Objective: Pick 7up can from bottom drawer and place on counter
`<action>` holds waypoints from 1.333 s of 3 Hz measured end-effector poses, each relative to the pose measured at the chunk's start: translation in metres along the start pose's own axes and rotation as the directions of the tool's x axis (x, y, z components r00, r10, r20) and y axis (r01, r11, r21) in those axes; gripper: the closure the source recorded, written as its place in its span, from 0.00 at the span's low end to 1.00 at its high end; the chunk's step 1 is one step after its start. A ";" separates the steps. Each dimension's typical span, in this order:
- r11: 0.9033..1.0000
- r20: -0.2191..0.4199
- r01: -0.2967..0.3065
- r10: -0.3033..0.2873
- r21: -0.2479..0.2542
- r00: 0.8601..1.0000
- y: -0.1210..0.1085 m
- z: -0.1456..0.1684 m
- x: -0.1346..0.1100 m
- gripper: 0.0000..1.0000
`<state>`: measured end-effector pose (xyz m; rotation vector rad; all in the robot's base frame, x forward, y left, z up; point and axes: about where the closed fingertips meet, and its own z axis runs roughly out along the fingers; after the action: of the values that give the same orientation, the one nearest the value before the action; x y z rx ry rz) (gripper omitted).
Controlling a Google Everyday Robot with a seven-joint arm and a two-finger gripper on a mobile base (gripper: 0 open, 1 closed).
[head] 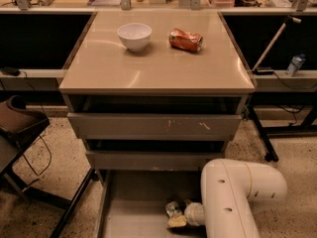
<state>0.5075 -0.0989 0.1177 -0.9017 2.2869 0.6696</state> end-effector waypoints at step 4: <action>1.000 0.000 0.000 0.000 0.000 1.000 0.001 -0.003 -0.003 1.00</action>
Offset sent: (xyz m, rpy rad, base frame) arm 0.0000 0.0000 0.0000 0.0000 0.0000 0.0000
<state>0.5074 -0.0988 0.1214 -0.9018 2.2868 0.6697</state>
